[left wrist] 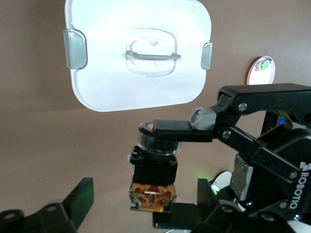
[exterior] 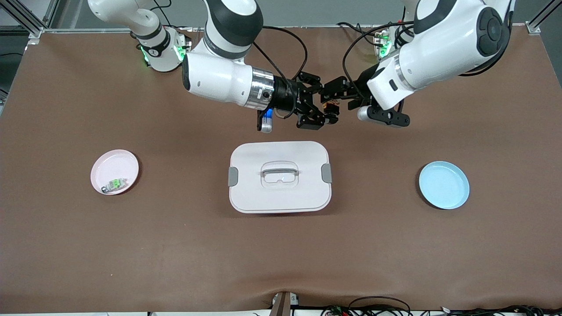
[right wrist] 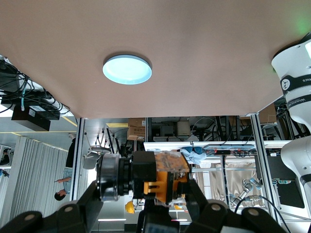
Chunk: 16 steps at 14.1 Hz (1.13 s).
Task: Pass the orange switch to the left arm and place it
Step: 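Close the left gripper on the orange switch's button end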
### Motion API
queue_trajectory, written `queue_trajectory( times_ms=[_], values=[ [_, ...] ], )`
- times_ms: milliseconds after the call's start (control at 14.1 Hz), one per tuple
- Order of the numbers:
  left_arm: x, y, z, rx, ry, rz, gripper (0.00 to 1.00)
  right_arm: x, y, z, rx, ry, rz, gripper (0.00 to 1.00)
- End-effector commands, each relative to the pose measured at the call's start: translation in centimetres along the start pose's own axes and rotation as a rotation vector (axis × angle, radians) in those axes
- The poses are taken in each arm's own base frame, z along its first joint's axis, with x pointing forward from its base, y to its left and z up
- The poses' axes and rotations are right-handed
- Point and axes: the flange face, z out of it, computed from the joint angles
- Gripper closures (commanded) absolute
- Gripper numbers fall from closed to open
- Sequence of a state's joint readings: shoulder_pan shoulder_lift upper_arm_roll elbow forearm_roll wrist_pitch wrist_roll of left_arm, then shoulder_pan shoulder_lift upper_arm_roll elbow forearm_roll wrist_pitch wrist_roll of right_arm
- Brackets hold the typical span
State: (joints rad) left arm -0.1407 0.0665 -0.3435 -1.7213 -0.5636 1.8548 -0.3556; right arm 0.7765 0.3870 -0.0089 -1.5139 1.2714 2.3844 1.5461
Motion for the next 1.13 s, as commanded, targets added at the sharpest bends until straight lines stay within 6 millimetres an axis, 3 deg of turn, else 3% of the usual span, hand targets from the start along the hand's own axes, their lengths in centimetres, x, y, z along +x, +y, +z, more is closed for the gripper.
queue_trajectory(
  times_ms=[0, 212, 566, 849, 920, 1061],
  values=[
    [0.1, 0.1, 0.5, -0.017, 0.001, -0.017, 0.20, -0.7, -0.3, 0.3, 0.002, -0.007, -0.002, 0.67],
    [0.0, 0.3, 1.1, -0.014, -0.010, -0.015, 0.42, -0.7, -0.2, 0.3, 0.001, -0.008, 0.001, 0.67],
    [0.3, 0.2, 1.1, -0.003, -0.007, -0.008, 1.00, -0.6, -0.3, 0.2, 0.002, -0.007, 0.000, 0.67],
    [0.7, -0.5, 0.4, 0.008, 0.009, -0.005, 1.00, -0.6, -0.3, 0.2, 0.002, -0.007, -0.001, 0.67],
    [0.8, -0.6, -0.2, 0.053, 0.033, 0.013, 1.00, -0.6, -0.3, 0.2, 0.002, -0.007, -0.001, 0.60],
    [1.3, -1.0, -1.9, 0.118, 0.080, 0.039, 1.00, -0.6, -0.3, 0.2, -0.003, -0.008, 0.005, 0.13]
  ],
)
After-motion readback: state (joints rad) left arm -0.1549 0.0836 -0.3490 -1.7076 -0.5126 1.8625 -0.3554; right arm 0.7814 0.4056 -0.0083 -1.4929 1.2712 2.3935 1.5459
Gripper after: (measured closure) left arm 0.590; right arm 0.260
